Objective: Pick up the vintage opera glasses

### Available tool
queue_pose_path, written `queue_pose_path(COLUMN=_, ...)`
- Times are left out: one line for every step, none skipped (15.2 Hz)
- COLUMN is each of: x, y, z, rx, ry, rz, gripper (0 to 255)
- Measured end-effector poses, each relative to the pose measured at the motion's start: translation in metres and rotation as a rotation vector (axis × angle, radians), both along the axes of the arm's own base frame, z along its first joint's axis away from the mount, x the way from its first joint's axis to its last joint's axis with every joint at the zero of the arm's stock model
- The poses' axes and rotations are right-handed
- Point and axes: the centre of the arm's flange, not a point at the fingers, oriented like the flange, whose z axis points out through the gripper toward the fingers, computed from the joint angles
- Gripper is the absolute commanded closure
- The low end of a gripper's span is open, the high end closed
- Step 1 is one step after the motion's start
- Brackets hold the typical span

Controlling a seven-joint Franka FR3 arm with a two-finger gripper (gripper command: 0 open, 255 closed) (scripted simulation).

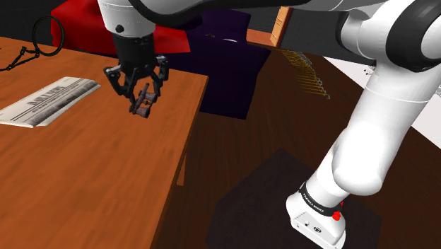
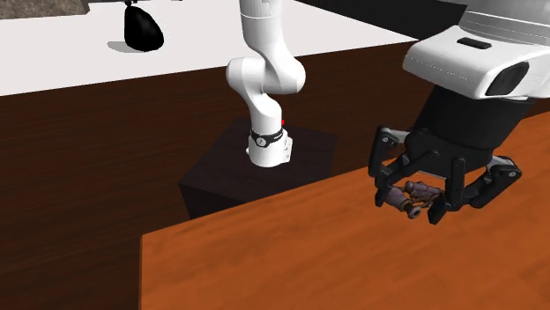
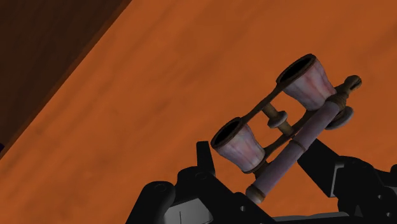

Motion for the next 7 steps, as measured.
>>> queue_pose_path(x=0.000, y=-0.001, z=0.005, rx=0.000, ry=0.000, rz=0.000, gripper=255)
queue_pose_path(x=-0.001, y=0.000, z=0.010, rx=0.000, ry=0.000, rz=0.000, gripper=255)
queue_pose_path(x=0.000, y=0.001, z=0.016, rx=0.000, ry=0.000, rz=0.000, gripper=255)
queue_pose_path(x=0.000, y=0.001, z=0.021, rx=0.000, ry=0.000, rz=0.000, gripper=255)
queue_pose_path(x=-0.001, y=0.001, z=0.025, rx=0.000, ry=0.000, rz=0.000, gripper=255)
queue_pose_path(x=-0.001, y=0.001, z=0.031, rx=0.000, ry=0.000, rz=0.000, gripper=255)
queue_pose_path(x=-0.001, y=0.001, z=0.035, rx=0.000, ry=0.000, rz=0.000, gripper=255)
